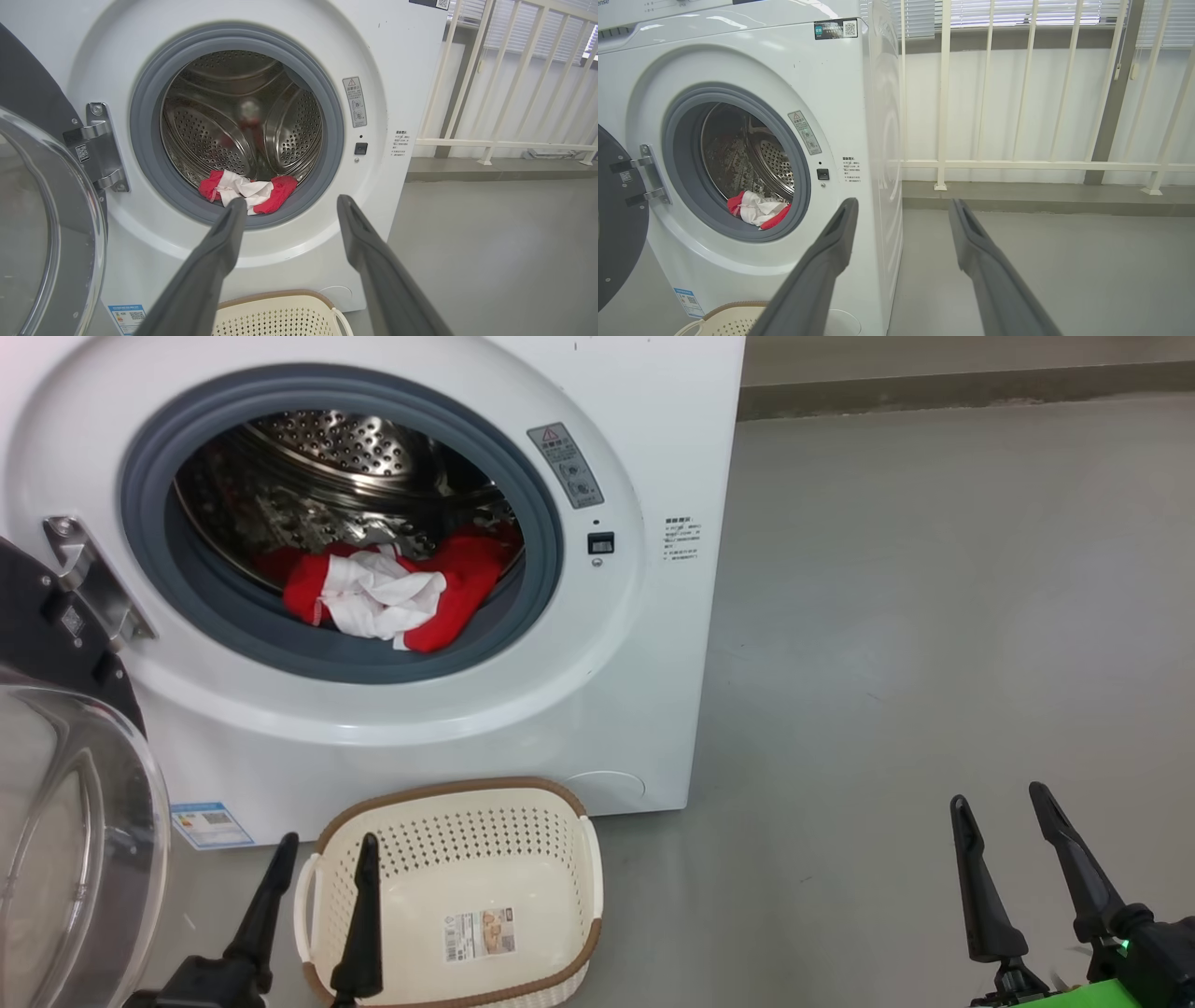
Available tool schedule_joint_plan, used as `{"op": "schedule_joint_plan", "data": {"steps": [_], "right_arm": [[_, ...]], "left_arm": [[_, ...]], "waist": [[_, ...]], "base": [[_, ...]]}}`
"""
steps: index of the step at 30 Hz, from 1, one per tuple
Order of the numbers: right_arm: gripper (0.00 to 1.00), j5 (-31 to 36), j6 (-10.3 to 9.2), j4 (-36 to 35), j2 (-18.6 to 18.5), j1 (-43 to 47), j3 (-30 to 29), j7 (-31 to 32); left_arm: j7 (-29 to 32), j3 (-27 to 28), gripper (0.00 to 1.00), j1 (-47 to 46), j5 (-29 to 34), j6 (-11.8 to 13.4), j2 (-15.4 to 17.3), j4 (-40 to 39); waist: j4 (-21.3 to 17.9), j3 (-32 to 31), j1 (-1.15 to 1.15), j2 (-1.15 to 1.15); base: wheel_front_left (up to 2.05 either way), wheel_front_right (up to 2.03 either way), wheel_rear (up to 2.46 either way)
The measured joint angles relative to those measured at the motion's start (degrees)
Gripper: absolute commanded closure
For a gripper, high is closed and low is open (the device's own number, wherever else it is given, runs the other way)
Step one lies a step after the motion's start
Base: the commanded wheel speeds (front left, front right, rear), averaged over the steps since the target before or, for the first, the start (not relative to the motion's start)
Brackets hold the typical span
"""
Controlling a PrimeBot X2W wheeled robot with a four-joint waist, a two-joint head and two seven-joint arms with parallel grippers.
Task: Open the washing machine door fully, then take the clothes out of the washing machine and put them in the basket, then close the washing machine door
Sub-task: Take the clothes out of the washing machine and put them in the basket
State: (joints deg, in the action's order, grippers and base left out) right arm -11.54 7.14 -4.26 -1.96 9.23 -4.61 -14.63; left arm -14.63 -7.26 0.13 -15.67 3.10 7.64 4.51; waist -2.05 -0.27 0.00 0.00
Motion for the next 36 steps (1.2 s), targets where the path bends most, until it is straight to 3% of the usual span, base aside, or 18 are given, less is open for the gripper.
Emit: {"op": "schedule_joint_plan", "data": {"steps": [16,36], "right_arm": [[0.00,0.0,0.00,-0.6,0.0,-0.2,0.6,0.0],[0.00,0.0,0.00,-0.8,-0.1,-8.4,3.3,0.0]], "left_arm": [[0.0,-0.3,0.00,-0.9,-0.1,1.0,-0.7,0.2],[0.0,1.2,0.00,-18.3,0.5,3.5,-0.8,4.3]], "waist": [[0.4,2.5,0.00,0.00],[-1.0,14.7,0.00,0.00]], "base": [[0.00,0.00,0.00],[0.00,0.00,0.00]]}}
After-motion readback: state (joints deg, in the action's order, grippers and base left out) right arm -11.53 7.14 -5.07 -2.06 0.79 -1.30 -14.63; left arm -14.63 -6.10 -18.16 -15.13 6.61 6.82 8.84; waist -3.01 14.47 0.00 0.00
